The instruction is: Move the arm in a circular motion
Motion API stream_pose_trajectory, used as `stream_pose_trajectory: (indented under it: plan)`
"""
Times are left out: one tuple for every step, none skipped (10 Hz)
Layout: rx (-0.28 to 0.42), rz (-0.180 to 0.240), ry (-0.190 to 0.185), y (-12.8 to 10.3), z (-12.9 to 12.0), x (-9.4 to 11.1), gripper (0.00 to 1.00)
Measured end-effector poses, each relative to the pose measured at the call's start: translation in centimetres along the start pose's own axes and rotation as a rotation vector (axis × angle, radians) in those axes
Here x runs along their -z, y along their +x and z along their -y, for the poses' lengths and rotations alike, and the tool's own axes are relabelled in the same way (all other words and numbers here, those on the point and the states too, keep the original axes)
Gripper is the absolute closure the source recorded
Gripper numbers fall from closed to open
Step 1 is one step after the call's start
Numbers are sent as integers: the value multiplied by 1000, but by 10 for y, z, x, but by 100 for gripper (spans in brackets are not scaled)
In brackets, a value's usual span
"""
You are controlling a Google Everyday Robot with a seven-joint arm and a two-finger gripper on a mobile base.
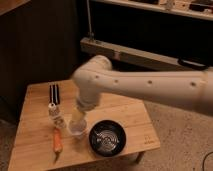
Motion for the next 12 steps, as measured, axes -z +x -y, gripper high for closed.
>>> stream_pose_trajectory:
  plan:
    - [38, 1, 9, -22, 0, -1, 20]
    - [74, 6, 21, -48, 2, -1, 20]
    - [95, 12, 31, -71, 10, 0, 20]
    - [100, 14, 45, -90, 26, 0, 20]
    - [97, 17, 55, -103, 42, 1, 20]
    - [88, 19, 65, -113, 60, 3, 20]
    - [67, 22, 83, -121, 90, 6, 20]
    - [44, 24, 90, -122, 109, 8, 20]
    - [18, 22, 97, -119, 127, 10, 20]
    - [-14, 25, 104, -111, 144, 13, 20]
    - [-50, 26, 113, -97, 158, 18, 20]
    - [-89, 27, 122, -77, 169, 24, 20]
